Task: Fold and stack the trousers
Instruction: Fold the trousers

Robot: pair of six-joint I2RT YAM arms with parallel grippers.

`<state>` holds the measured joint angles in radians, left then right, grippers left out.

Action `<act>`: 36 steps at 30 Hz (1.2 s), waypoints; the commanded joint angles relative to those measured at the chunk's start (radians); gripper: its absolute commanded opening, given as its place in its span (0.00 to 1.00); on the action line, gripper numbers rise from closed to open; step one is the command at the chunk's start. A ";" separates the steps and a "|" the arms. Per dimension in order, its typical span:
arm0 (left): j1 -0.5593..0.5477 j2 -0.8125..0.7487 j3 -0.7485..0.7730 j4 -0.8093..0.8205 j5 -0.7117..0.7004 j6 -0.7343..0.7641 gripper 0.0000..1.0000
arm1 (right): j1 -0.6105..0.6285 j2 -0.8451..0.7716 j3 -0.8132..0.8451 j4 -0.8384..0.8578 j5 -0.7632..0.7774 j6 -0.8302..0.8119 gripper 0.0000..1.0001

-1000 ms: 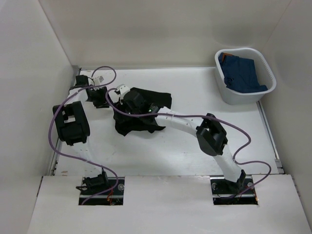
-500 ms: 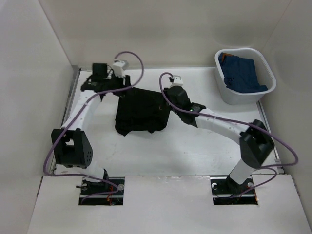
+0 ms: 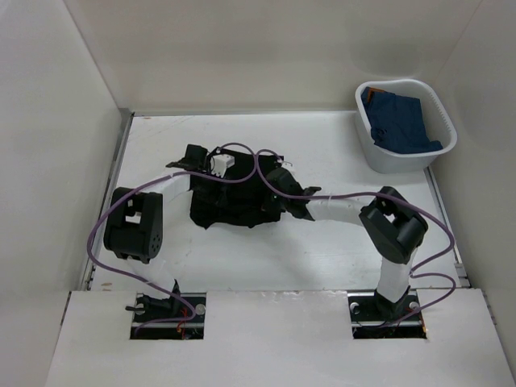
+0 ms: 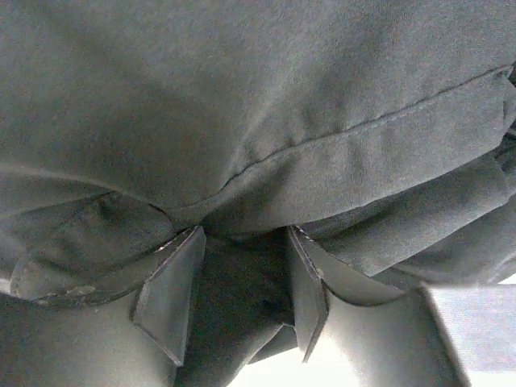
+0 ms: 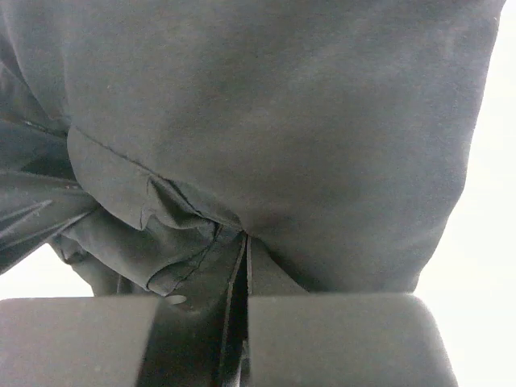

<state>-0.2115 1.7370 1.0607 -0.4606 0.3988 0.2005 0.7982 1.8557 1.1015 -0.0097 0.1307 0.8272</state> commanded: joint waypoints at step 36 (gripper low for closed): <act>0.255 -0.508 0.248 -0.254 0.147 -0.041 0.64 | -0.464 -0.846 -0.118 -0.600 0.049 -0.407 1.00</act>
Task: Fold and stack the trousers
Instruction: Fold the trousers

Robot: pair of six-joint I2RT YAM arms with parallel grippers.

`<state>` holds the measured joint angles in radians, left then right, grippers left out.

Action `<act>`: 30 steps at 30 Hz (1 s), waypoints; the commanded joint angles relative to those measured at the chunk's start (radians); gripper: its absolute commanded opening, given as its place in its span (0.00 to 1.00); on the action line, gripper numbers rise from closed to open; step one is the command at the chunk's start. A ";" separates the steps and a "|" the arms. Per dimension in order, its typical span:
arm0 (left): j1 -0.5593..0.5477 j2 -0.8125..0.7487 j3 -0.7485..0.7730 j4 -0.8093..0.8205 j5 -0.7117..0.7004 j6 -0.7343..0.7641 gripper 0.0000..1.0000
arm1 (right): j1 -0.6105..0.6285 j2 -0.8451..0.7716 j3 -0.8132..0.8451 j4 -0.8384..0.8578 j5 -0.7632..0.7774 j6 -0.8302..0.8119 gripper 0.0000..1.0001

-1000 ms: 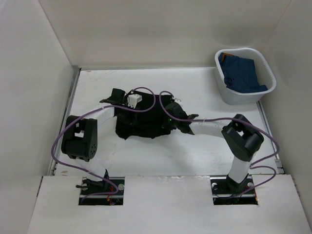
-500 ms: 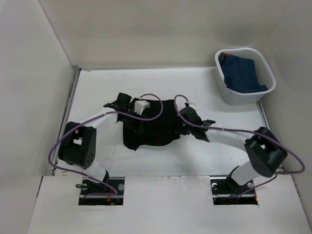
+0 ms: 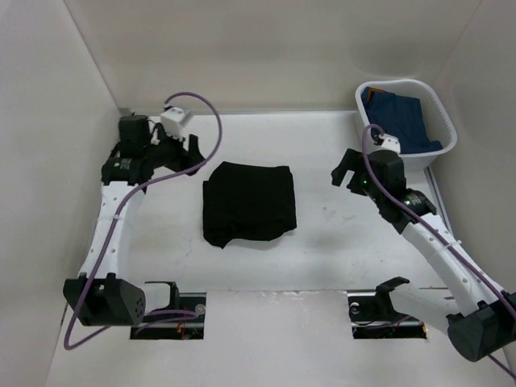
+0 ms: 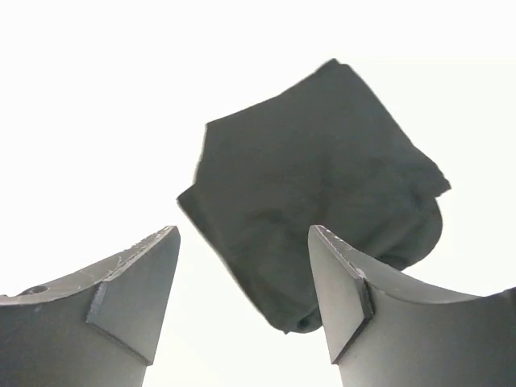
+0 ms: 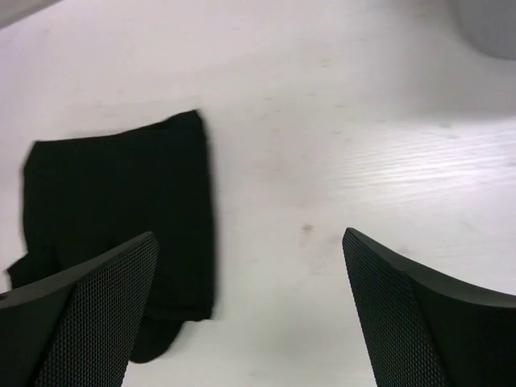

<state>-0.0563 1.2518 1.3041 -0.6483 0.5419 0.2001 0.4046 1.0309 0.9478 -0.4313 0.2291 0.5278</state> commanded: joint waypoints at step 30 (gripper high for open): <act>0.560 -0.161 -0.197 -0.070 -0.138 -0.079 0.63 | -0.384 -0.233 0.002 -0.228 -0.117 -0.129 1.00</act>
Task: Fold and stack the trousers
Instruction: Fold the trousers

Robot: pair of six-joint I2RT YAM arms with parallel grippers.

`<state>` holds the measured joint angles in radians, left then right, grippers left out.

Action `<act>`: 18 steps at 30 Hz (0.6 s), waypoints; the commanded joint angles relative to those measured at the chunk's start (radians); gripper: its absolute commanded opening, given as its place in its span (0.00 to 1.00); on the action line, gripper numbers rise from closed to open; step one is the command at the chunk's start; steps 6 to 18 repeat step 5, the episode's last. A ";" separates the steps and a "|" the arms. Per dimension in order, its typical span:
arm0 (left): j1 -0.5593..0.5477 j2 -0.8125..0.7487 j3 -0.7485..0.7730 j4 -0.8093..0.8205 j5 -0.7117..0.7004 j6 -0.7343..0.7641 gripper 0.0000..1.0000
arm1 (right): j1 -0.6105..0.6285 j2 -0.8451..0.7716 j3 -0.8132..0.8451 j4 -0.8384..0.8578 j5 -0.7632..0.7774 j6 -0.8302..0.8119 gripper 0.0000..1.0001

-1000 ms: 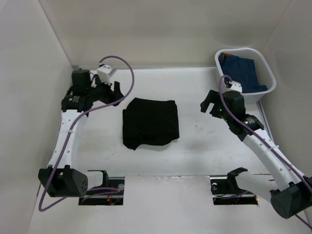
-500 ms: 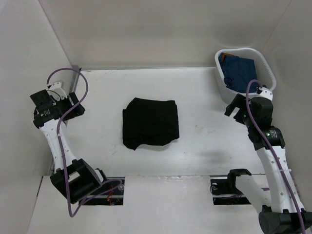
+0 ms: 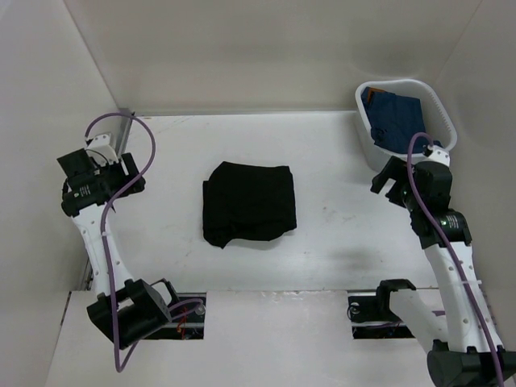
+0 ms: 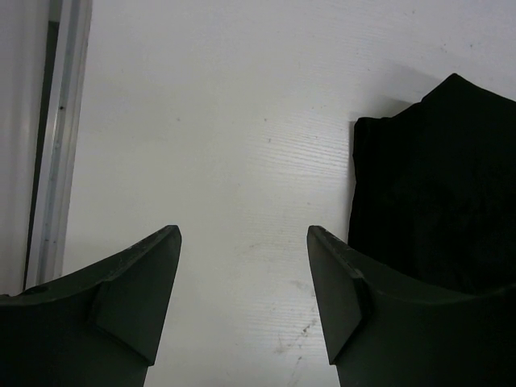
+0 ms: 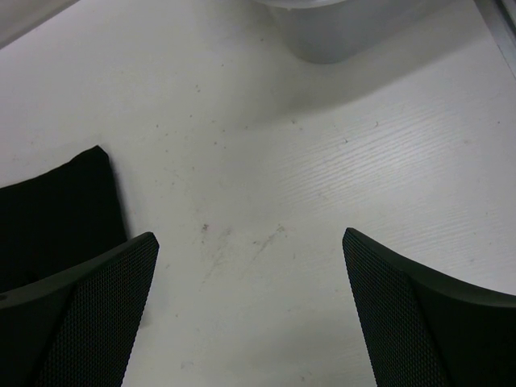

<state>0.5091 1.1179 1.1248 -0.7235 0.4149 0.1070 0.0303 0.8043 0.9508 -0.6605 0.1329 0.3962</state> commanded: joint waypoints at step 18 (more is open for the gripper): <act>-0.020 -0.027 -0.023 0.006 -0.016 0.017 0.63 | -0.022 0.003 -0.003 -0.019 -0.027 -0.007 1.00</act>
